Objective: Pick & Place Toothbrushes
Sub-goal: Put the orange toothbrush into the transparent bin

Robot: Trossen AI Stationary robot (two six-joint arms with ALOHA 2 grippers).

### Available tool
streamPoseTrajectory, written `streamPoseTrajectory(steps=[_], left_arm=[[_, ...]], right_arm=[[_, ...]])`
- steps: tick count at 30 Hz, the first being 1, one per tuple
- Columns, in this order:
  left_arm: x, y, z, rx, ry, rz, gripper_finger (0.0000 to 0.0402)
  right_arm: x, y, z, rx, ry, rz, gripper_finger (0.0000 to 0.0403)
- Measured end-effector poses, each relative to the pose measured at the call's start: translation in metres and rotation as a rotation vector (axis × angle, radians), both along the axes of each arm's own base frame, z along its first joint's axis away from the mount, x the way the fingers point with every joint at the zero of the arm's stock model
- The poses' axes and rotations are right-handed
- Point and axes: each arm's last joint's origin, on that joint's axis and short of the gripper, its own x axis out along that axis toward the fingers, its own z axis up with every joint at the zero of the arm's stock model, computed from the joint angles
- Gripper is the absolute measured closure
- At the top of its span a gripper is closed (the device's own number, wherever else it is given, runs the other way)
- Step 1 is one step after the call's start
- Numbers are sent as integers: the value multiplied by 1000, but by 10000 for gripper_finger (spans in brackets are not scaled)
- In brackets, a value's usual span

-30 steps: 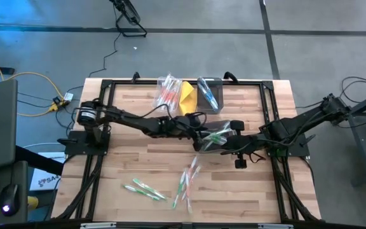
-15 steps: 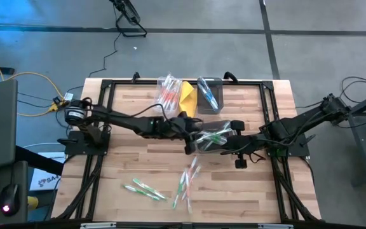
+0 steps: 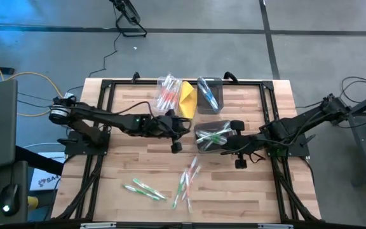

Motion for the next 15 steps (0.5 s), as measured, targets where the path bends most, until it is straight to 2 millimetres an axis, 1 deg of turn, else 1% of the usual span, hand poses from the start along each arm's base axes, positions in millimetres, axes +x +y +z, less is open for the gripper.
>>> streamPoseTrajectory(steps=[2,4,6,8,10,12,15], left_arm=[[-7,-3,-5,-18,2,-5,400],[-20,-6,-11,-45,31,-6,399],[-28,-15,-15,-58,32,-32,399],[-44,-21,-18,-67,78,-55,399],[-53,-29,-17,-81,87,-75,399],[-68,-34,-17,-88,134,-88,399],[-83,-44,-14,-108,120,-114,399]], right_arm=[[1,-1,0,2,-2,-9,388],[1,-1,0,18,-10,-25,388],[2,-1,1,47,-21,-51,388],[2,-1,2,73,-29,-73,388],[3,0,2,112,-41,-103,388],[4,1,4,158,-63,-137,388],[9,3,5,226,-137,-164,388]])
